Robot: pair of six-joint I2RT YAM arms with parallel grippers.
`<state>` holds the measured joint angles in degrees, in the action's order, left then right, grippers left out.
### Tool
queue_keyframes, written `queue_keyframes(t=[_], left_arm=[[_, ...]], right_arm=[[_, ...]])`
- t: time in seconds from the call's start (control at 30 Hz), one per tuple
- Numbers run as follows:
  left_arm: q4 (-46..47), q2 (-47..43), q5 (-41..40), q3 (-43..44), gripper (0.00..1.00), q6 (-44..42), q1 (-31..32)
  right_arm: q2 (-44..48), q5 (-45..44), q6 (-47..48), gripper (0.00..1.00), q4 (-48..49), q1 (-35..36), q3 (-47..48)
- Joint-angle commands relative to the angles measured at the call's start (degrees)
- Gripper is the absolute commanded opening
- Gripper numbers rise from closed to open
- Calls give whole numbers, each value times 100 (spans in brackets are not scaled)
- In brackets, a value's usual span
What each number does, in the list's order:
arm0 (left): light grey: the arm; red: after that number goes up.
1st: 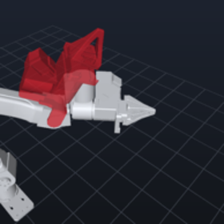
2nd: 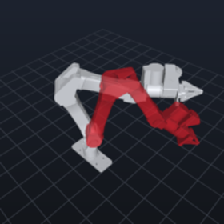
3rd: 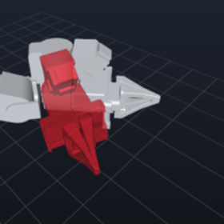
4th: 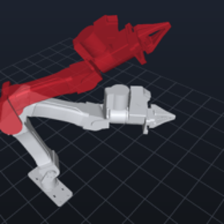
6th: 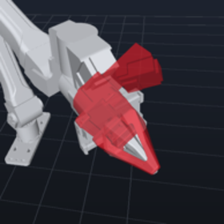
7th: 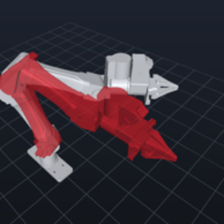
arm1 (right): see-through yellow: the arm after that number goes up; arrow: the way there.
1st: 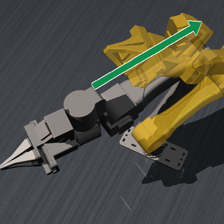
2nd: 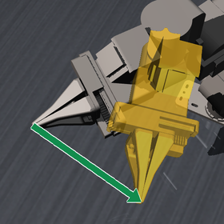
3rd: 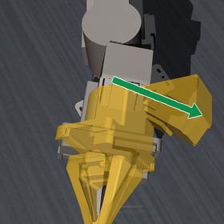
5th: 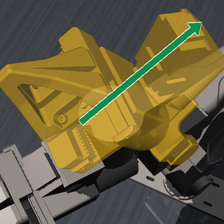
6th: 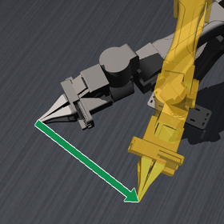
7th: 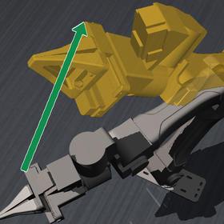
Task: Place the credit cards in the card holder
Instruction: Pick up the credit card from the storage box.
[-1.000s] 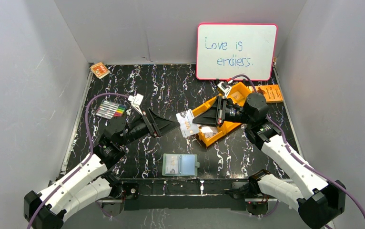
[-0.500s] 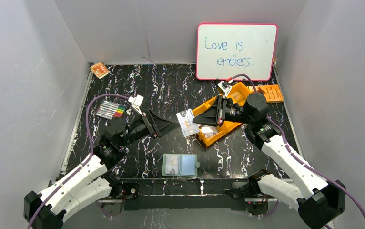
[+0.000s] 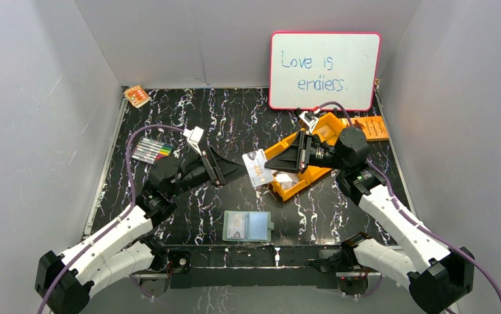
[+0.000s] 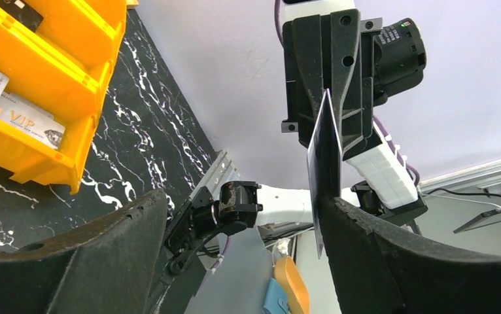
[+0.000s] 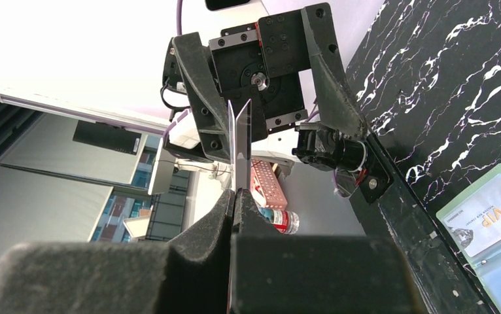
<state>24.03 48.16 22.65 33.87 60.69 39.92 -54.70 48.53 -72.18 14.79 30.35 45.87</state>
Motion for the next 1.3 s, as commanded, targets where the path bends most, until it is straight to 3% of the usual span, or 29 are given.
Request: queue_keyframes(t=[0.0, 0.1, 0.17, 0.27, 0.73, 1.07, 1.27], left_arm=[[449, 109, 176, 226, 80, 78, -2], [846, 220, 343, 252, 73, 244, -6], [1036, 272, 447, 267, 54, 335, -2], [1169, 232, 454, 200, 42, 413, -2], [1889, 499, 392, -53, 1, 849, -3], [2245, 623, 255, -313, 0, 1273, -3], [2255, 609, 120, -457, 0, 1398, -2]], right_arm=[[136, 105, -40, 0, 380, 41, -45], [137, 91, -139, 0, 525, 59, -146], [119, 78, -140, 0, 552, 68, -157], [118, 6, -171, 0, 558, 68, -202], [195, -232, -403, 0, 700, 68, -548], [325, -438, -529, 0, 582, 68, -787], [370, -536, -616, 12, 596, 60, -935]])
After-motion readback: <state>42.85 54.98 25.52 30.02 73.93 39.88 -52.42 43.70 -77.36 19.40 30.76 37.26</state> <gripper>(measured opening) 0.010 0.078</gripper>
